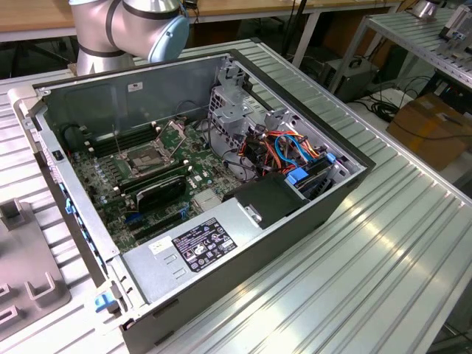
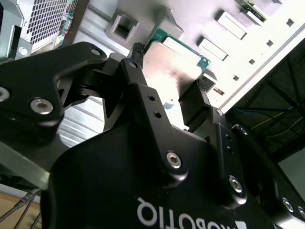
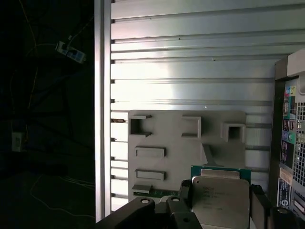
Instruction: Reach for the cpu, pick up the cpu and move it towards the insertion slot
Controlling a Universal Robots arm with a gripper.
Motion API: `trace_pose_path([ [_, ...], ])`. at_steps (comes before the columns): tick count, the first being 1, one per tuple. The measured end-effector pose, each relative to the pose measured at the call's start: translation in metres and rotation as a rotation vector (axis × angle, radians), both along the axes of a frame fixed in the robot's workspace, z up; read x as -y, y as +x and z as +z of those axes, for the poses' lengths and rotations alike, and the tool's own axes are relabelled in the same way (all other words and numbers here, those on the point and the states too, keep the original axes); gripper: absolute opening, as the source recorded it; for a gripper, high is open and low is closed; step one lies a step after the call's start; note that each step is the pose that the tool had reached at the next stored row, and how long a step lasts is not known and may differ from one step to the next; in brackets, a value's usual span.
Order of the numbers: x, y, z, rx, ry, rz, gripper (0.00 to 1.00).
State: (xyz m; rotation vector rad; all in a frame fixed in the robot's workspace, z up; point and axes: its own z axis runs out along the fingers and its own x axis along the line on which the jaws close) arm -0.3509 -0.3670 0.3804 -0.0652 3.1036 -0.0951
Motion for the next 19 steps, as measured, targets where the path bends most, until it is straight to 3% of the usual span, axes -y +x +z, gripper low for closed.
trace_pose_path([
  [7, 0.0000, 0.0097, 0.0001, -0.0001, 0.0000, 0.000, 0.55],
  [19, 0.0000, 0.0387, 0.0001, 0.0000, 0.0000, 0.000, 0.55],
])
